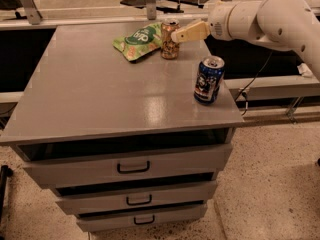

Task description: Move orange can near green rice chip bag

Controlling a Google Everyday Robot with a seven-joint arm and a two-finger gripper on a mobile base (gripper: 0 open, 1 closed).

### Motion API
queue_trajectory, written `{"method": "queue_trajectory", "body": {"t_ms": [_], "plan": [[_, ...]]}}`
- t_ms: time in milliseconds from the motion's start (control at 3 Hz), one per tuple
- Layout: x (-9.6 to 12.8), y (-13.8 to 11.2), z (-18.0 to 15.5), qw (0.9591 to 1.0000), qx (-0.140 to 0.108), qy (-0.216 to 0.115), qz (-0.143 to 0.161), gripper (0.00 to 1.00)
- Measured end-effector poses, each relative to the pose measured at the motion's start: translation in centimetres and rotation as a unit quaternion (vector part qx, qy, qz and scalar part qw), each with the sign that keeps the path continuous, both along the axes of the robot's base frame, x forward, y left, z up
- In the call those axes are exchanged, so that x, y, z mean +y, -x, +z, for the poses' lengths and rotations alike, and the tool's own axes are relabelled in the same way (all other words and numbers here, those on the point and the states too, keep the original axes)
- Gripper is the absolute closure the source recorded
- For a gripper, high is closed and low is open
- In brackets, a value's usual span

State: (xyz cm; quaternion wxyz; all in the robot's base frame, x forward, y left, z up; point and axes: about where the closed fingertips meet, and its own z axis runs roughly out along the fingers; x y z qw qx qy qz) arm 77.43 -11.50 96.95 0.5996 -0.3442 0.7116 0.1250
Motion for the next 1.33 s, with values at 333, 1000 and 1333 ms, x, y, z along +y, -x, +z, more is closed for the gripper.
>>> {"method": "queue_trajectory", "body": {"t_ms": [333,1000,1333], "plan": [[-1.4,-0.5,0.3,0.9999,-0.004,0.006,-0.007,0.00],[-11.0,-0.1,8.9,0.9895,-0.096,0.092,-0.055,0.00],[-10.0,-0.4,7.9,0.9912,-0.087,0.087,-0.049,0.00]]}}
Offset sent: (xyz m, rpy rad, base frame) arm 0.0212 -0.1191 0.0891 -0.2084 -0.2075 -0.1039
